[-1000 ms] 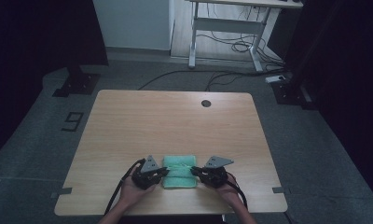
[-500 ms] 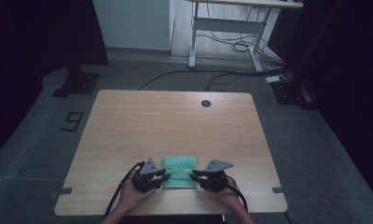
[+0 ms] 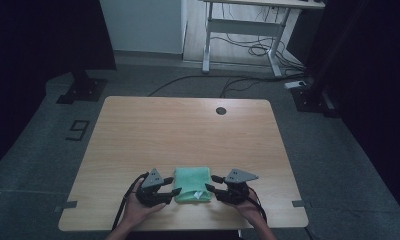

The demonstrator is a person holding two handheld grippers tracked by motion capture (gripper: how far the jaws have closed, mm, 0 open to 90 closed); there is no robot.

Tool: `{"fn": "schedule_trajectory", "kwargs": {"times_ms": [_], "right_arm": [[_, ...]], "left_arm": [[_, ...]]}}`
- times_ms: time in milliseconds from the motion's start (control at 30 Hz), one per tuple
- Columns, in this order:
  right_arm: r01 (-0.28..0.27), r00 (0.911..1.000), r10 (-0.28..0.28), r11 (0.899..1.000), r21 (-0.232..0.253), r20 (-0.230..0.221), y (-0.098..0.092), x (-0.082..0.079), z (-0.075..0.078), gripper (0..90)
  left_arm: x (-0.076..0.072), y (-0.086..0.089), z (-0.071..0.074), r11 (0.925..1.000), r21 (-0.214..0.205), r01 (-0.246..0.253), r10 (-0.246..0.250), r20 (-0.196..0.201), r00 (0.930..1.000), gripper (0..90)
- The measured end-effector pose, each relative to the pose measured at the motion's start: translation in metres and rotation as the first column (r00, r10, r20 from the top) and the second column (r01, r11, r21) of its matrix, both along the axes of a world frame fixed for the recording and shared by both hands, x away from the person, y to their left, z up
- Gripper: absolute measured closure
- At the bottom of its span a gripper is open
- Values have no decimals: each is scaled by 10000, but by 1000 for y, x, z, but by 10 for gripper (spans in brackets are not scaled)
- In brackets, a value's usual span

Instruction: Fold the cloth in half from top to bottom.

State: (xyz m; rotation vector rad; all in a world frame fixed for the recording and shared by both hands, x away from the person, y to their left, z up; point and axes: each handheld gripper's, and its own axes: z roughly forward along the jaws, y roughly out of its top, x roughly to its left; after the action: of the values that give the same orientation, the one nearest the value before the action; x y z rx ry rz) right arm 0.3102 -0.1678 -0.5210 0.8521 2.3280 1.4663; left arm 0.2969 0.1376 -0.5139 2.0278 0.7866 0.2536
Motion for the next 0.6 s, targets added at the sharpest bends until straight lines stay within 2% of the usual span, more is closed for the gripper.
{"fn": "schedule_trajectory", "kwargs": {"times_ms": [133,233,433,600], "right_arm": [[-45,9997,41,9999,-166,-225,9,10,2,549],[-251,9986,225,9983,-531,-482,22,15,-4,544],[-457,9966,371,9917,-1204,-729,31,5,-22,505],[-396,9971,305,9904,-1326,-697,29,-2,-30,497]], "left_arm": [[11,-6,0,9999,111,-112,113,-95,9999,480],[17,-12,-6,9989,453,-84,96,-269,9996,482],[17,-16,-19,9929,1193,25,43,-562,9984,486],[17,-19,-26,9889,1483,64,55,-795,9968,483]]}}
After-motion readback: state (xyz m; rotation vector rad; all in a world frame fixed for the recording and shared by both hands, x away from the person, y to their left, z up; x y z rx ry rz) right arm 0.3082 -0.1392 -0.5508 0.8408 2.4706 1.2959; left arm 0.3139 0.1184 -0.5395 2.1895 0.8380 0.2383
